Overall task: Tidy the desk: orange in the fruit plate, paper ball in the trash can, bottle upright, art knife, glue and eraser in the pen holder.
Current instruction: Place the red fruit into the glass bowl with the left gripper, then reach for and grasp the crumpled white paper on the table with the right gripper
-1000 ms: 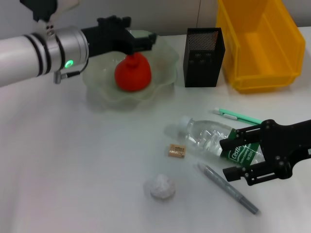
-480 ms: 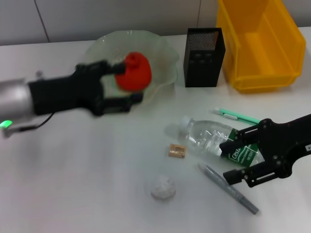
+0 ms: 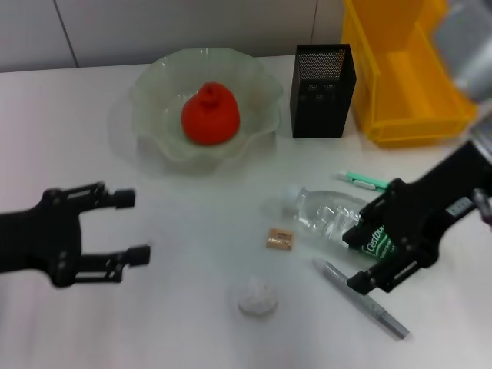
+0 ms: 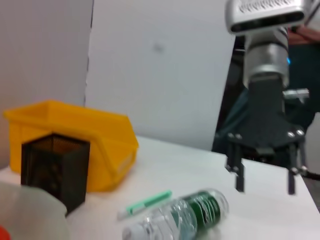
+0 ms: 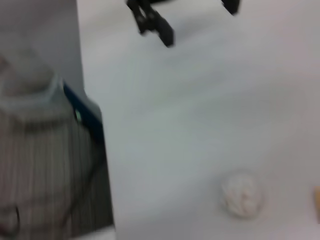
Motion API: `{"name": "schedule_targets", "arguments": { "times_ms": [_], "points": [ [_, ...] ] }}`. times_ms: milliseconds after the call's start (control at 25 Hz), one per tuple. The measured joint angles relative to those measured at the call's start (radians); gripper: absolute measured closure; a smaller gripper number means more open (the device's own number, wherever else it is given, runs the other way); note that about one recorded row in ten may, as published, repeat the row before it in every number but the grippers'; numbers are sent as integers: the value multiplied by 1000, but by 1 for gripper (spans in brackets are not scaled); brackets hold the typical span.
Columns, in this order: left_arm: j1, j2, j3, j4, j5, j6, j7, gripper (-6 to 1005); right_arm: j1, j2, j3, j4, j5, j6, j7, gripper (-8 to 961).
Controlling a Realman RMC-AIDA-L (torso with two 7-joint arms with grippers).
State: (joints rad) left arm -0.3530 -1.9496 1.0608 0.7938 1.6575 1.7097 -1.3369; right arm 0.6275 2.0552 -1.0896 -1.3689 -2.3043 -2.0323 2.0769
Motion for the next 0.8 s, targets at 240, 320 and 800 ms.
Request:
{"name": "schedule_targets", "arguments": {
  "times_ms": [240,320,800],
  "points": [
    [17,-12,-34,0,80,14,9,139,123,23,-165,6,-167,57,55,295],
    [25,-23,-34,-1,99,16,34,139,143,24,-239,22,-184,111,58,295],
    [26,-44,-35,-43,160,7,101,139,272,34,-537,299,-110,442,88,297]
  ]
}}
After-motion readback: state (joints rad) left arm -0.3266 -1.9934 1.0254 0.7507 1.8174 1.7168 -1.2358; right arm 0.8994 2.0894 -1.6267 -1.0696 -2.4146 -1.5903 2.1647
